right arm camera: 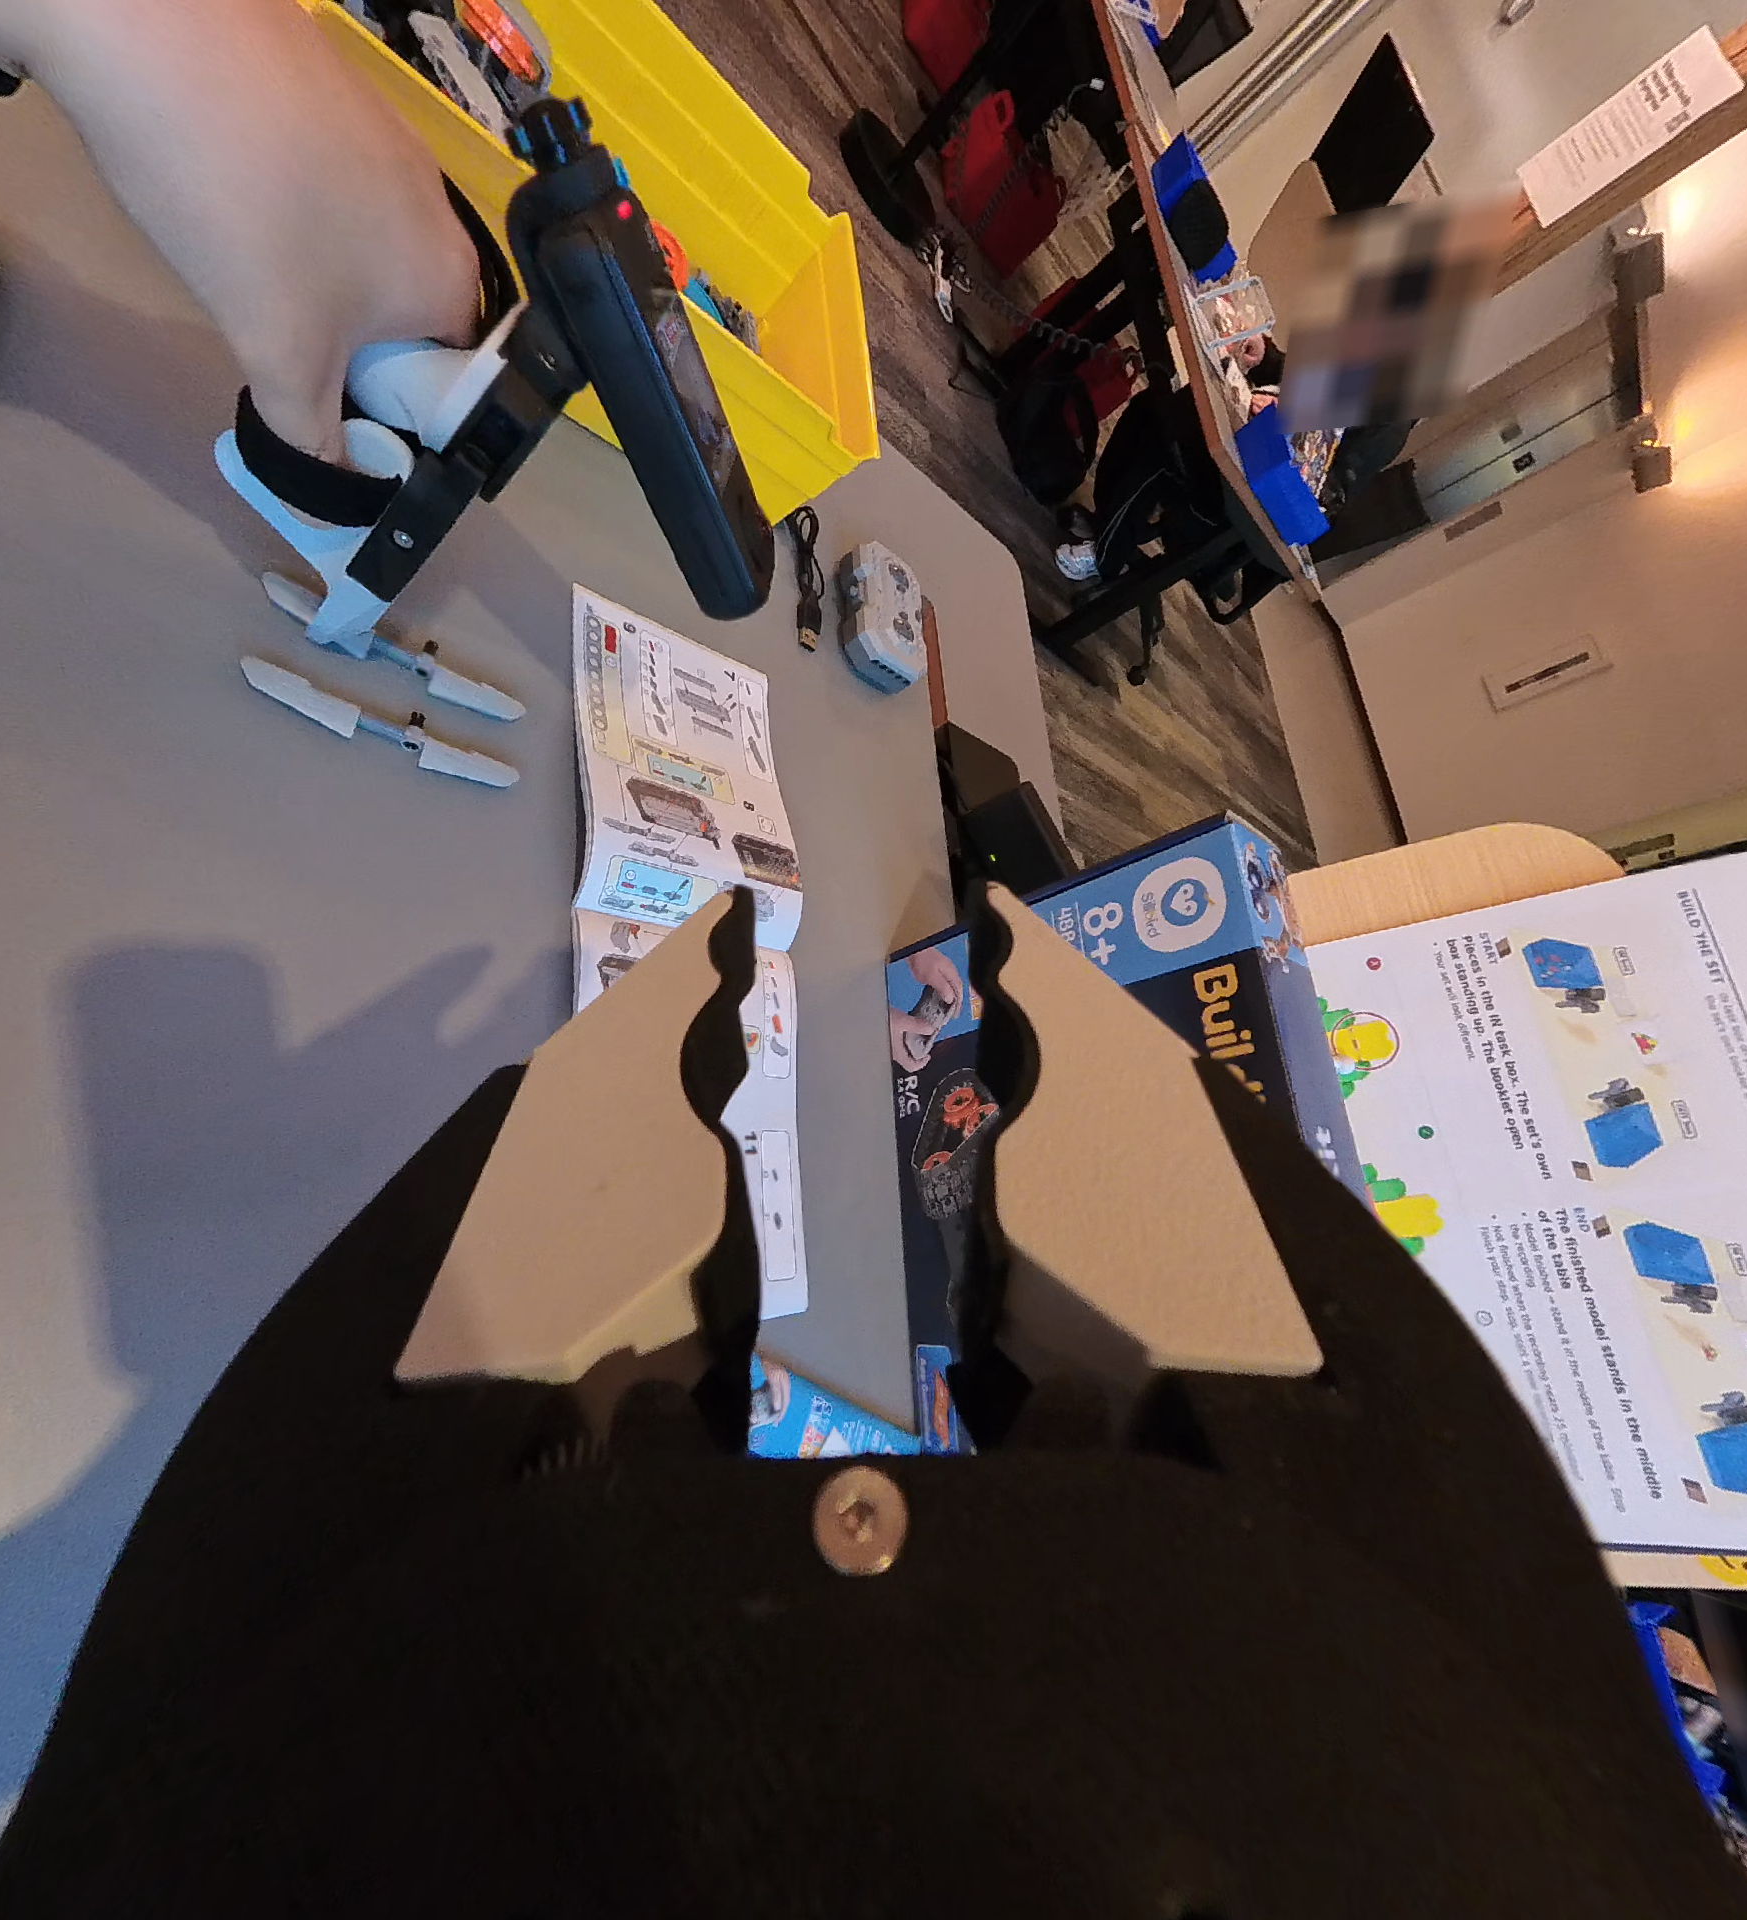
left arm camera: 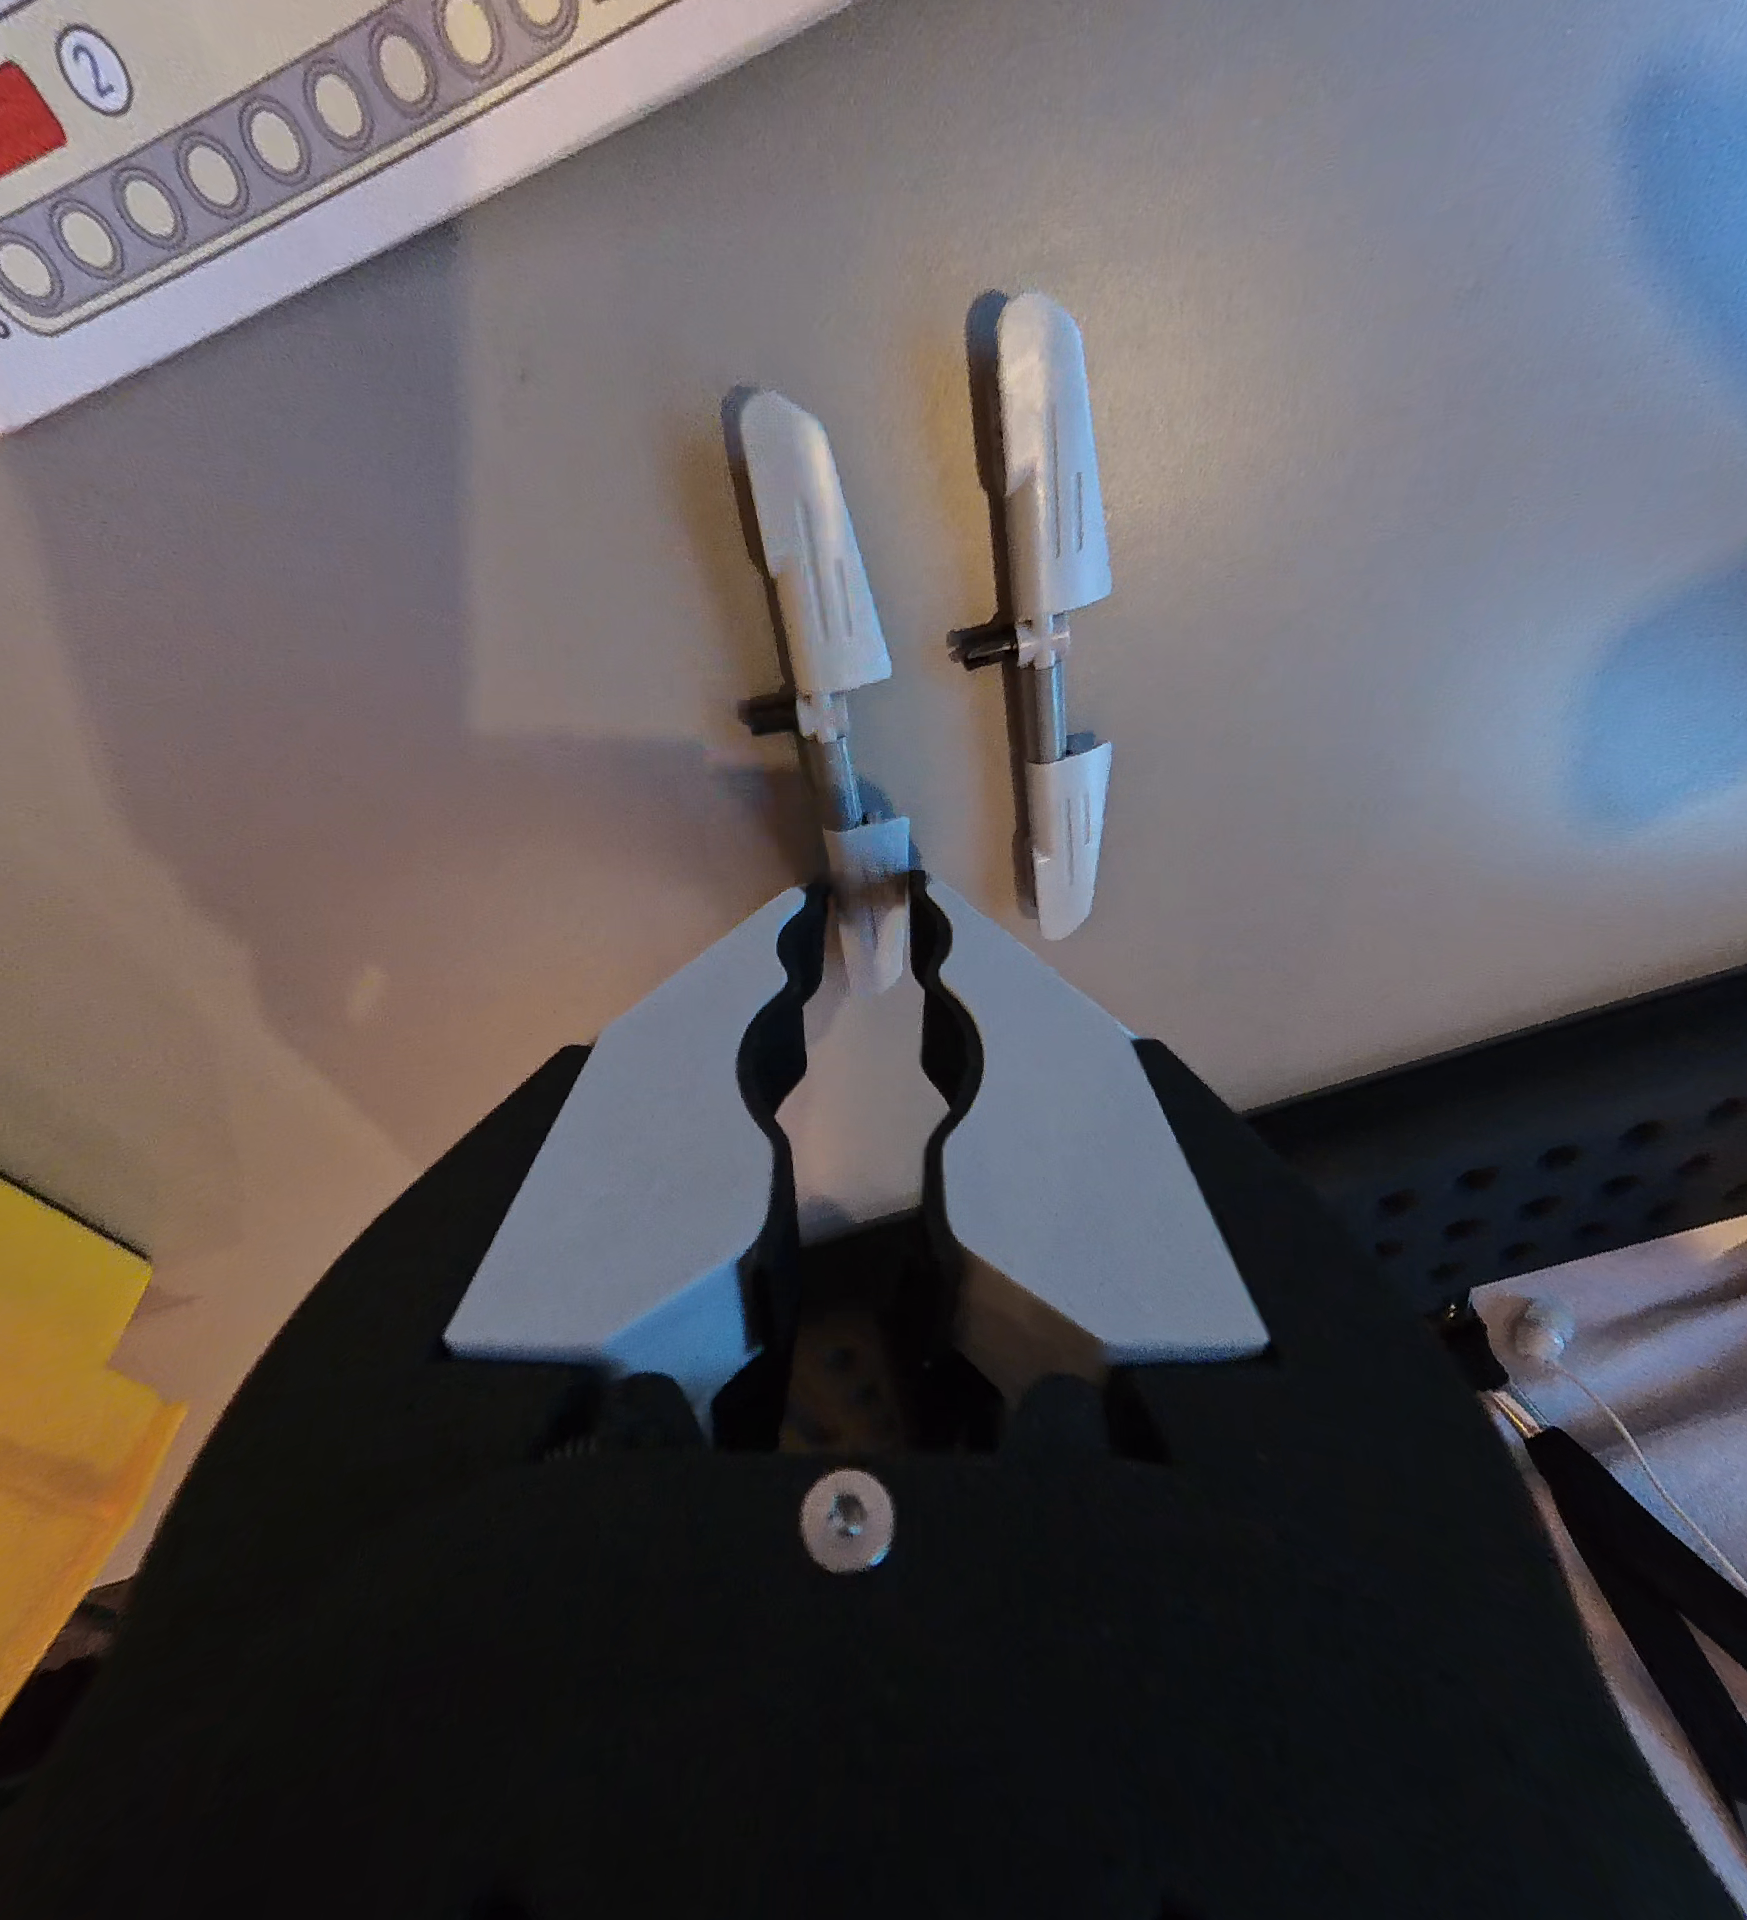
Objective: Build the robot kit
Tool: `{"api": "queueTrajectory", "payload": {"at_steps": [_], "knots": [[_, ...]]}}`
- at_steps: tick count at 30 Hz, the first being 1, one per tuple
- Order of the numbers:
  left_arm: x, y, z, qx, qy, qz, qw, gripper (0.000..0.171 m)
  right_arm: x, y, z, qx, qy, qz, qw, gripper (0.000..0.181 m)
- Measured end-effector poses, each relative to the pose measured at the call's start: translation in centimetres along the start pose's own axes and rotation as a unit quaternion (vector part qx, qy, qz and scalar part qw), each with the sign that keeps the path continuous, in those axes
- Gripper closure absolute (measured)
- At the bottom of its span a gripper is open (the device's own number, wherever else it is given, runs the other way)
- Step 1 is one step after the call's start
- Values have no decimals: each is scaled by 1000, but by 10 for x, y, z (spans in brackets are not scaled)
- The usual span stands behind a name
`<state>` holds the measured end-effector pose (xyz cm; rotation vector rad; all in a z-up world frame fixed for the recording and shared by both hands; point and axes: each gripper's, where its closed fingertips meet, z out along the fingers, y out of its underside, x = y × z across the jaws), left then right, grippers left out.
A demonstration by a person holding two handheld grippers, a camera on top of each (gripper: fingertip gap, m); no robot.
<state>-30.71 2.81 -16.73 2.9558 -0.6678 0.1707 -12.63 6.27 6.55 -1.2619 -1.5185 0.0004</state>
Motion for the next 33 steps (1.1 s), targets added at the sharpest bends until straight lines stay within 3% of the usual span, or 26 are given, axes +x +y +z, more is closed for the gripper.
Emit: {"api": "queueTrajectory", "payload": {"at_steps": [6,11,15,20,26,33], "knots": [[-1,11,-15,7,17,4,1000,138,5,6,-3,-2,10,6,1000,141],[-16,1,-74,183,25,-4,983,144,11,10,-5,-6,24,8,1000,142],[-39,5,-129,370,17,-5,929,140,18,11,-5,-6,39,14,999,141],[-56,14,-189,590,62,-8,805,140,28,13,-2,-28,65,26,997,134],[-82,35,-235,691,66,5,720,135,45,-3,6,-2,112,63,992,141],[-84,65,-278,723,-21,29,690,134,51,-29,18,36,141,109,983,148]]}}
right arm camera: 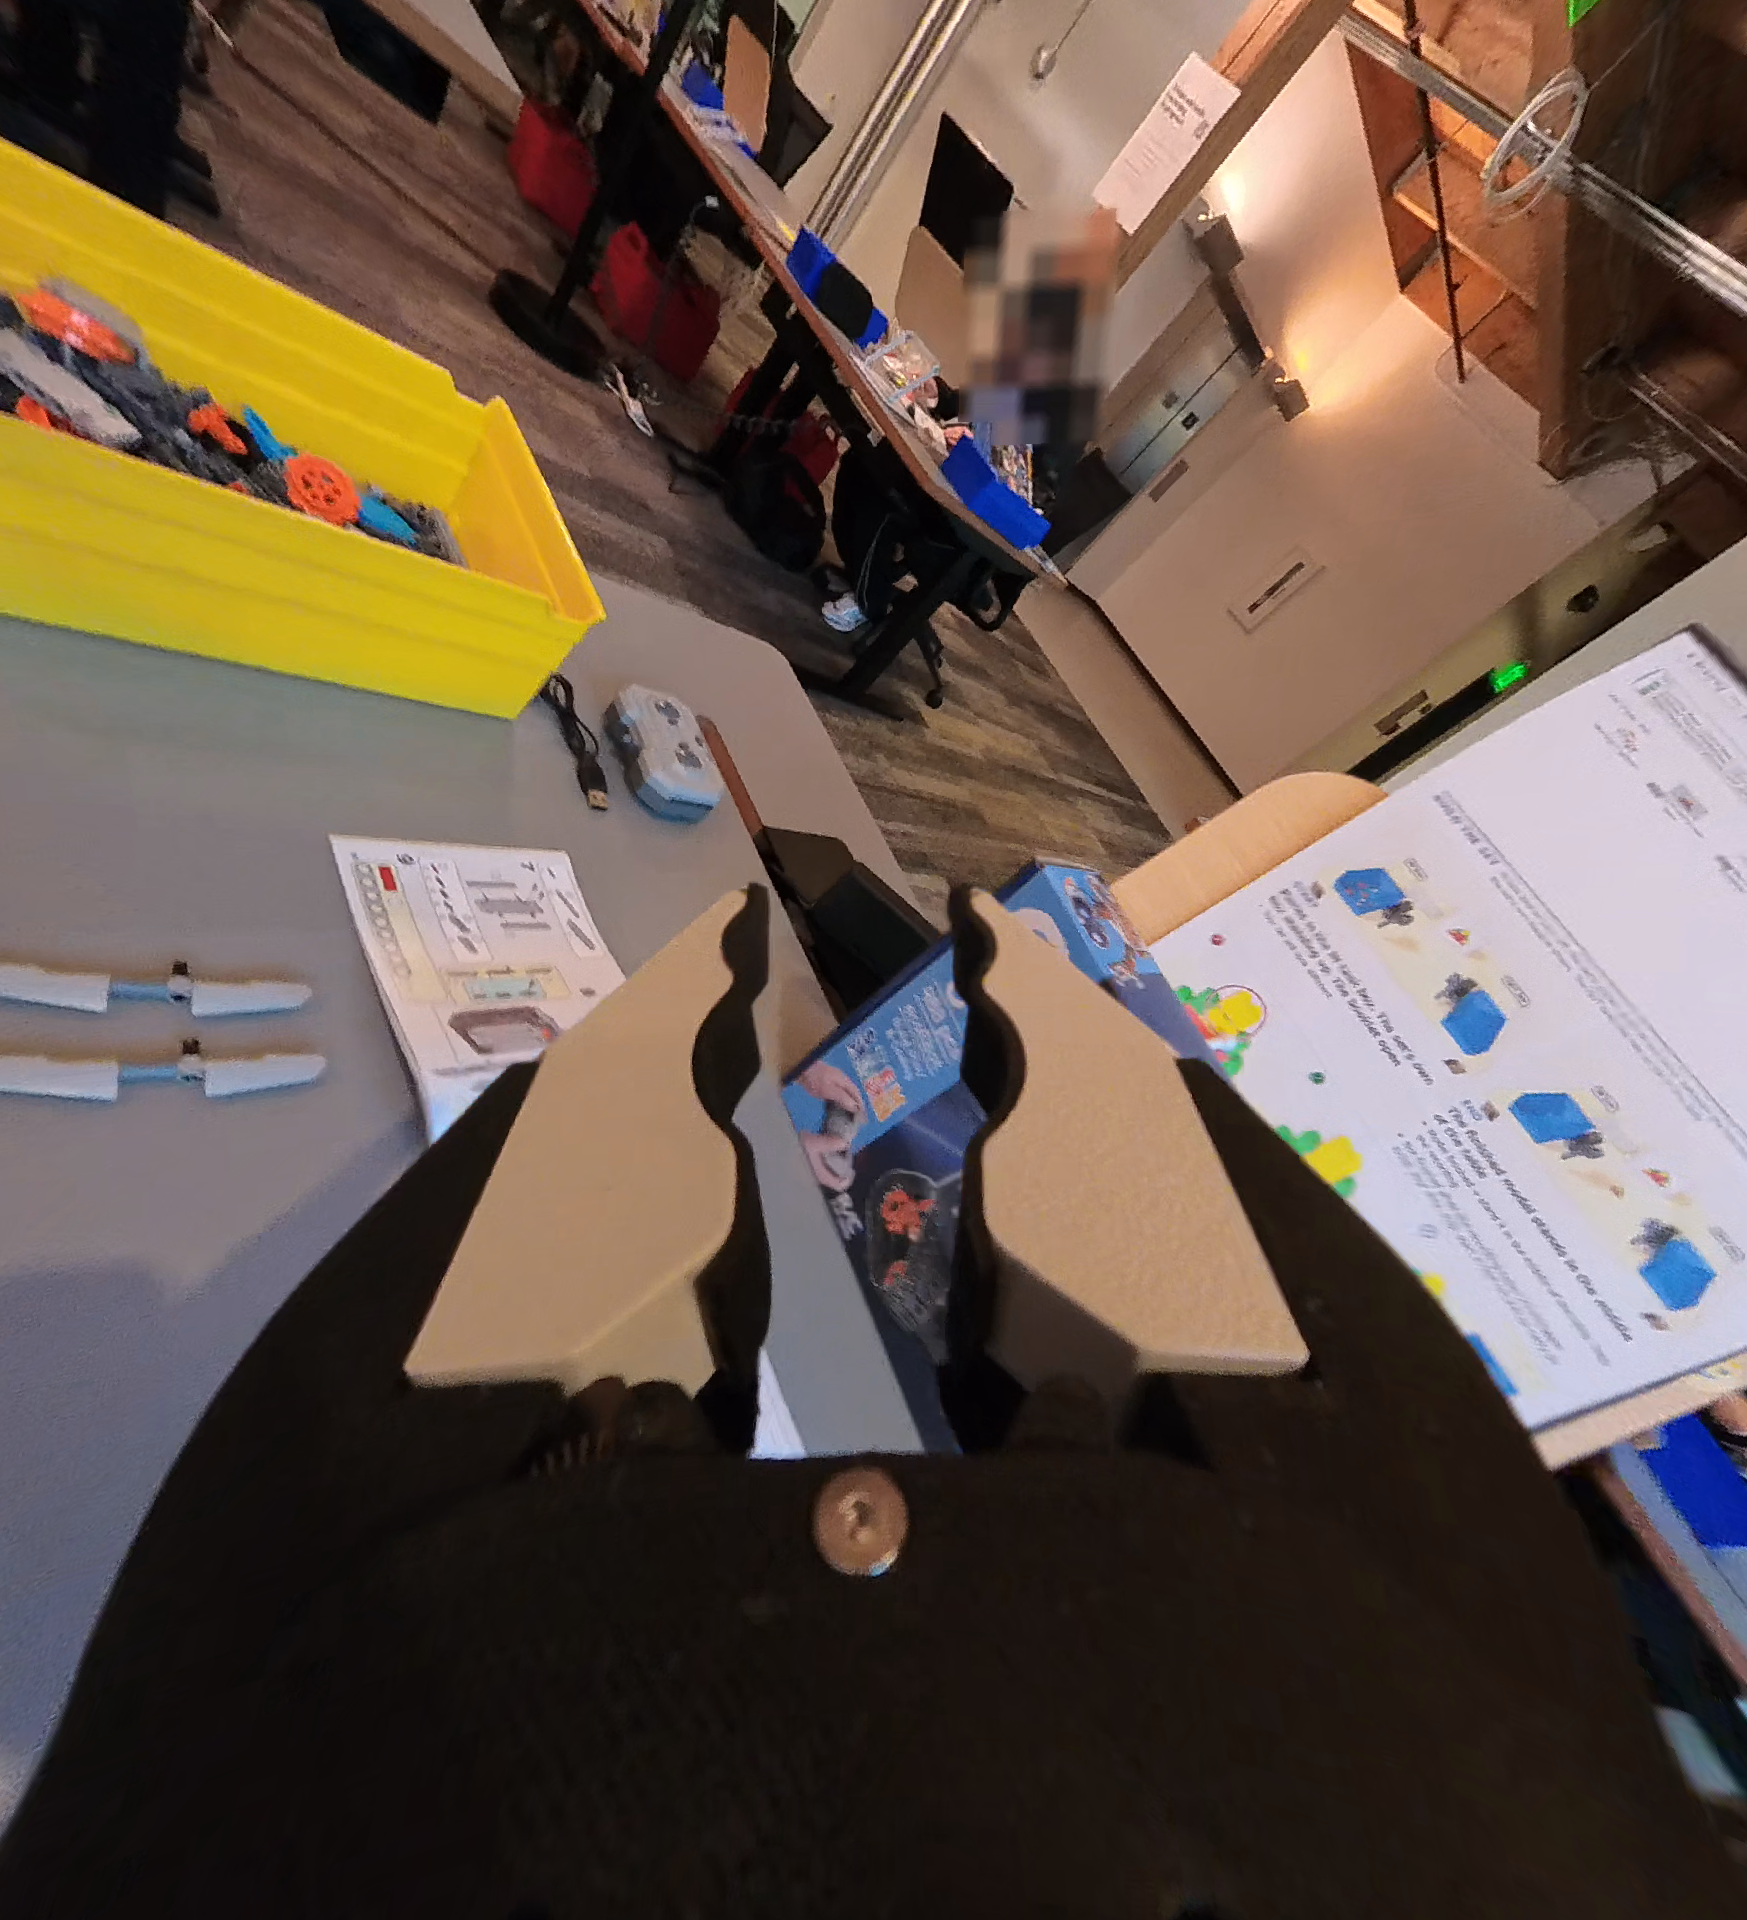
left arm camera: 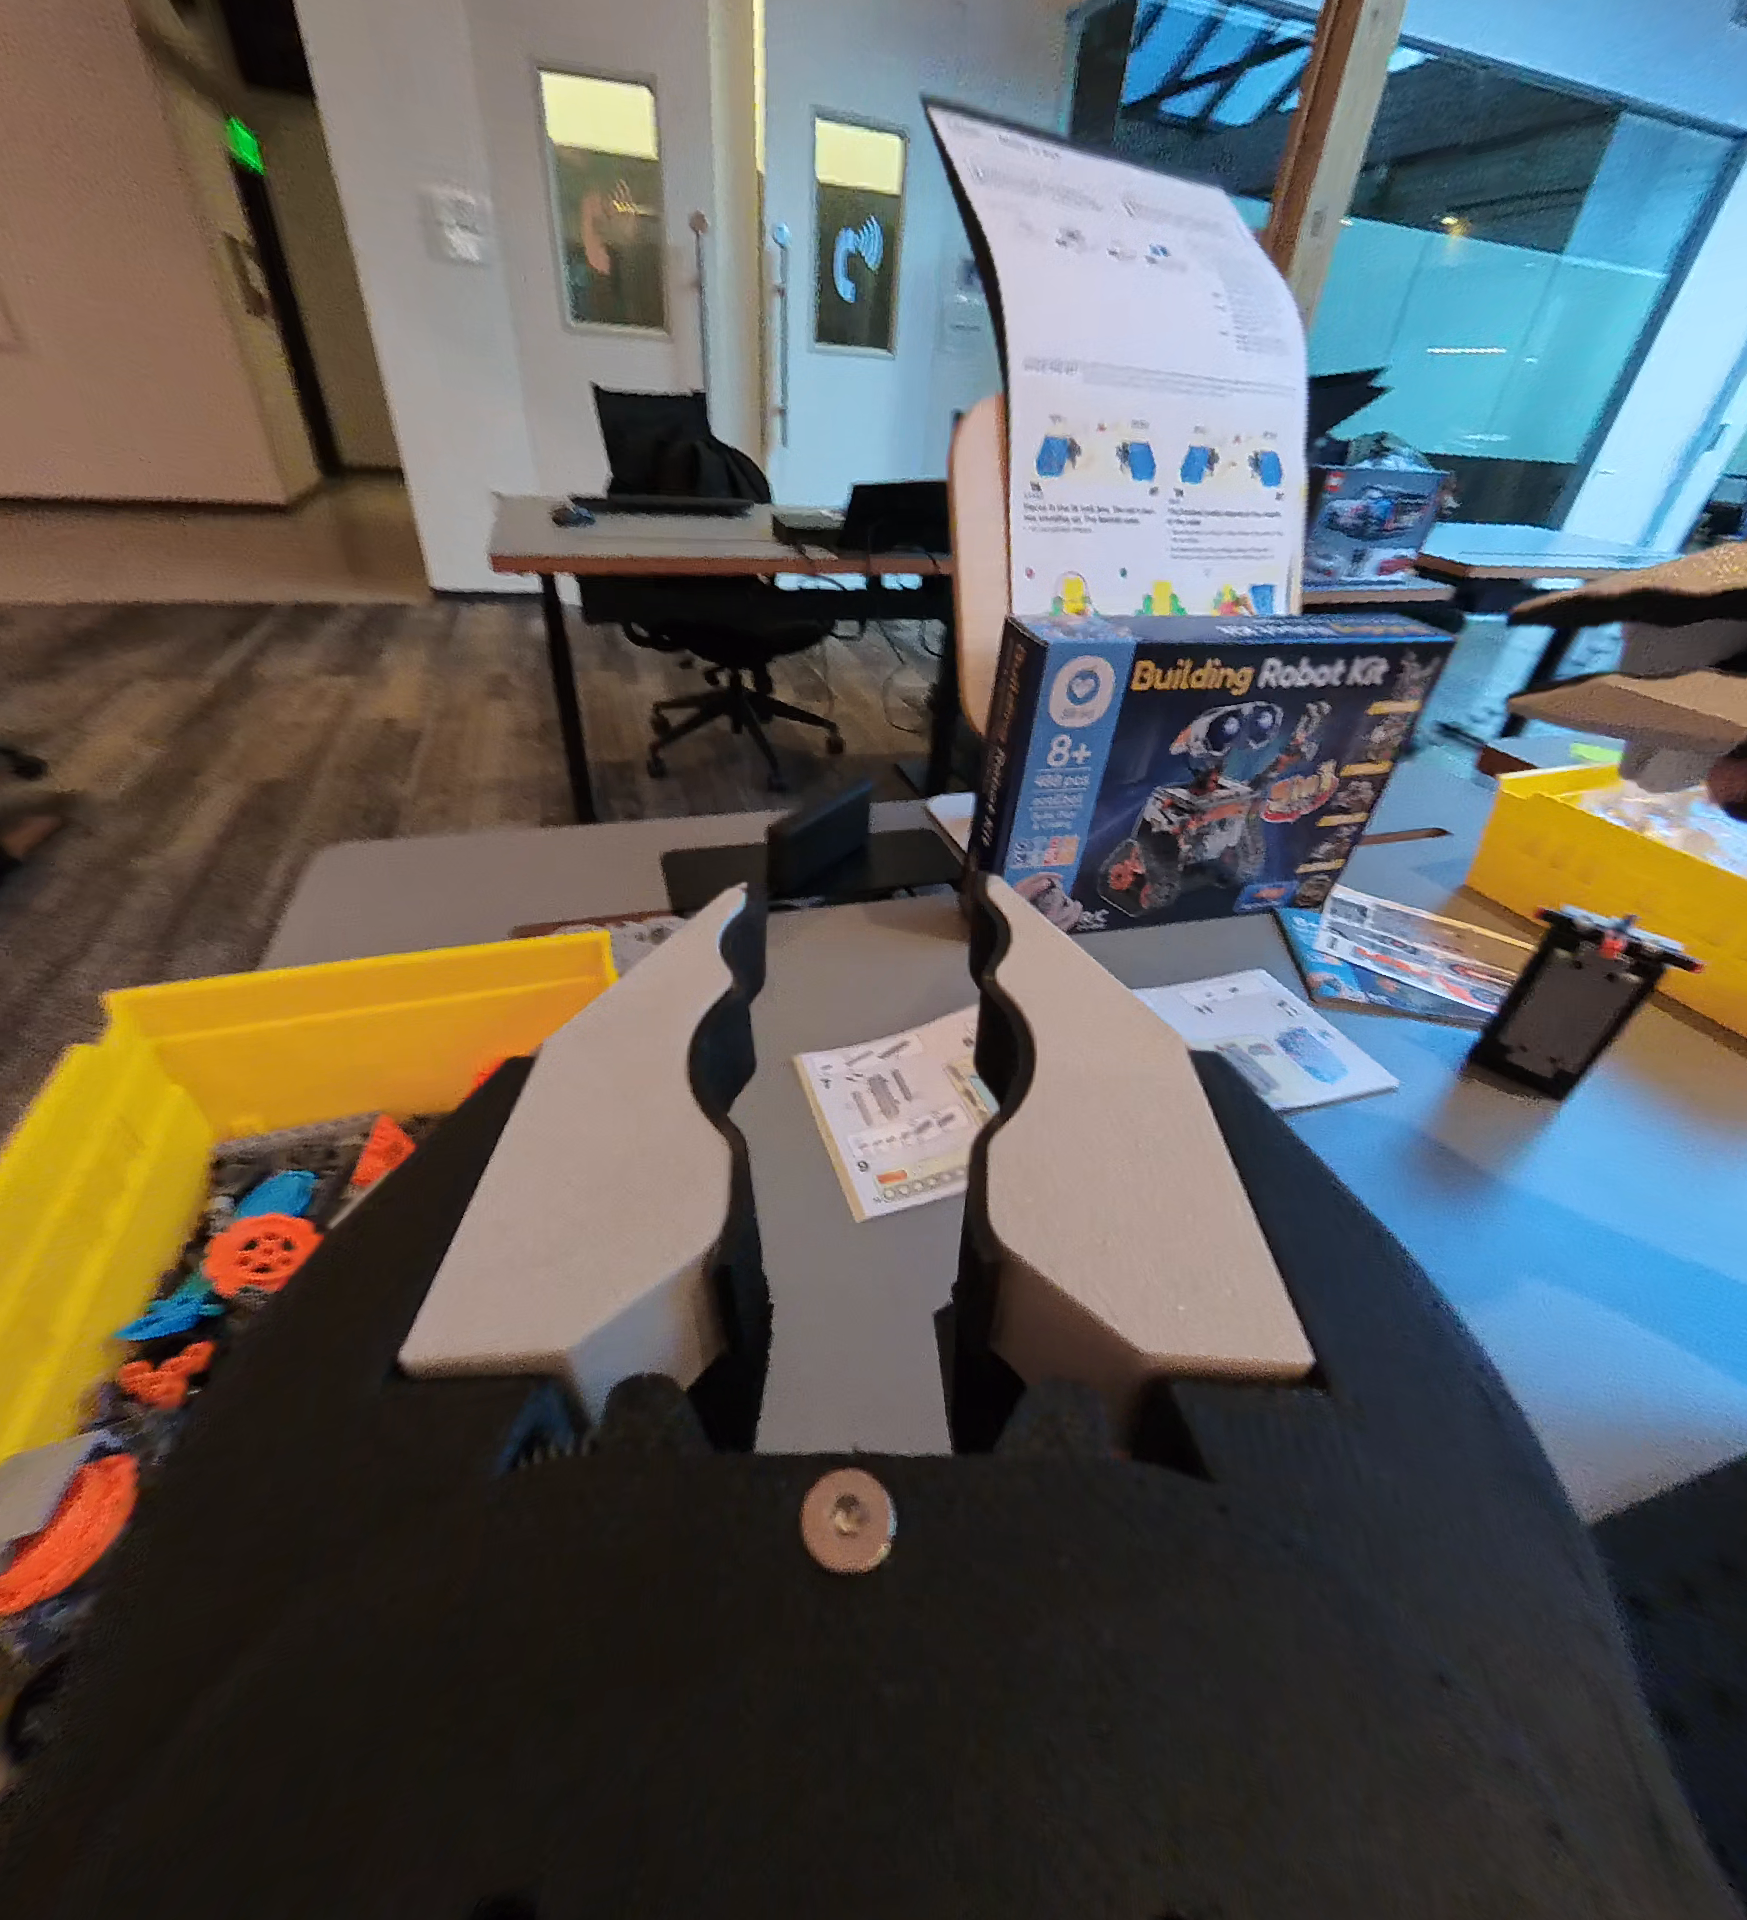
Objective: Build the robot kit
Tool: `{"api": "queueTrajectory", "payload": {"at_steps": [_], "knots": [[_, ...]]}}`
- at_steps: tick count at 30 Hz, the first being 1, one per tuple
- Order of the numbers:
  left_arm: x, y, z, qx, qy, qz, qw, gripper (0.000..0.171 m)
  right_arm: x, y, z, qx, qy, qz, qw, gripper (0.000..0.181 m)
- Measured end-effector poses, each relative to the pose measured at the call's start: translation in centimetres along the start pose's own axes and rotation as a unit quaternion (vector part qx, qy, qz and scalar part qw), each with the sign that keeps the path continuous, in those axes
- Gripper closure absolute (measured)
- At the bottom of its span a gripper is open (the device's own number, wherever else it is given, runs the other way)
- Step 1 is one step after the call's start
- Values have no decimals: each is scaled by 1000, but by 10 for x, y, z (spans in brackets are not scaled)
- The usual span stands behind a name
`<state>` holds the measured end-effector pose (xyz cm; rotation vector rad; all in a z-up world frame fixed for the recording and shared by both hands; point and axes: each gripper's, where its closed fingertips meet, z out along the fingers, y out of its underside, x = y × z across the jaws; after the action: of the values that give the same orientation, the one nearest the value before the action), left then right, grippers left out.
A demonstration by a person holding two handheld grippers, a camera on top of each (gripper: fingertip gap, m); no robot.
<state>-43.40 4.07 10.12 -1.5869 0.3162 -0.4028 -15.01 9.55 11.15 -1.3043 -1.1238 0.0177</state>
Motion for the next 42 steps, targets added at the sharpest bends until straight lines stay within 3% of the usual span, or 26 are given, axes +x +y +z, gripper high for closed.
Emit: {"api": "queueTrajectory", "payload": {"at_steps": [6,12,18,26,31,35,38,42], "knots": [[41,-32,-20,22,-6,18,1000,122,-1,-15,-6,44,-27,66,996,150],[79,-75,-41,104,-21,37,994,119,15,-26,-31,76,-9,79,994,155],[82,-72,-31,66,8,21,998,104,36,-31,-52,111,13,119,987,164],[51,-89,-12,84,54,38,994,105,58,-14,-53,70,78,107,989,149],[11,-86,6,25,62,53,996,110,48,-22,-47,59,71,105,990,153],[-27,-68,13,-70,37,55,995,123,28,-34,-39,54,43,111,991,155],[-44,-64,7,-70,29,57,995,122,22,-40,-32,27,45,112,992,155],[-49,-50,7,-70,69,23,995,122,14,-43,-22,-17,47,108,993,153]]}}
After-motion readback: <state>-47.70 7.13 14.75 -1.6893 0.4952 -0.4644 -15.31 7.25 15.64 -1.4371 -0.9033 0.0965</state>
